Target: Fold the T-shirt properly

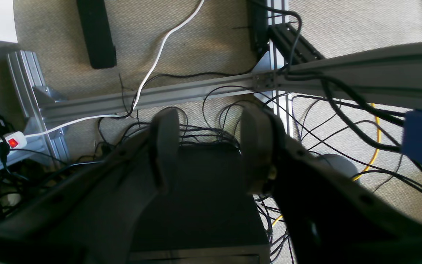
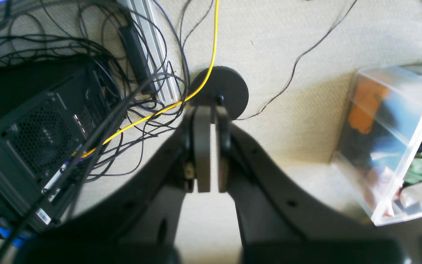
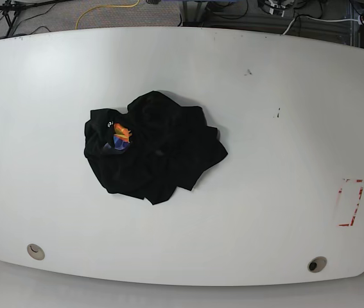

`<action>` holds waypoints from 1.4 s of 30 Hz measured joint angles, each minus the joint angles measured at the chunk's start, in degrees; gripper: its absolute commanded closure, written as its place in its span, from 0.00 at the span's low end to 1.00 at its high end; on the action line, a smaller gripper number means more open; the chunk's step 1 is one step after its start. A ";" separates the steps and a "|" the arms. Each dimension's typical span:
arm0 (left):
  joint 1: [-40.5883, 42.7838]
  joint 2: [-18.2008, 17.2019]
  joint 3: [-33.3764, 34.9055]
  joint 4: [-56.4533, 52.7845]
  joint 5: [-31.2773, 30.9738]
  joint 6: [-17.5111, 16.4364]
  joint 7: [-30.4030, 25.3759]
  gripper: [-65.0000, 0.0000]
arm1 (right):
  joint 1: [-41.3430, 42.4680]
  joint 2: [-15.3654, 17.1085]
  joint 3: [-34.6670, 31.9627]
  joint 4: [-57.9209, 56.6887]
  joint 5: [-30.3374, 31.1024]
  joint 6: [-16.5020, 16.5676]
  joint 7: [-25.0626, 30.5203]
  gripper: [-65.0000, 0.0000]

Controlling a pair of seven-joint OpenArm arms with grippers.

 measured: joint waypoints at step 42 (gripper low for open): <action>10.75 -0.68 -1.51 17.99 0.22 -0.17 2.08 0.60 | -10.86 0.28 0.48 19.50 0.00 0.00 0.02 0.98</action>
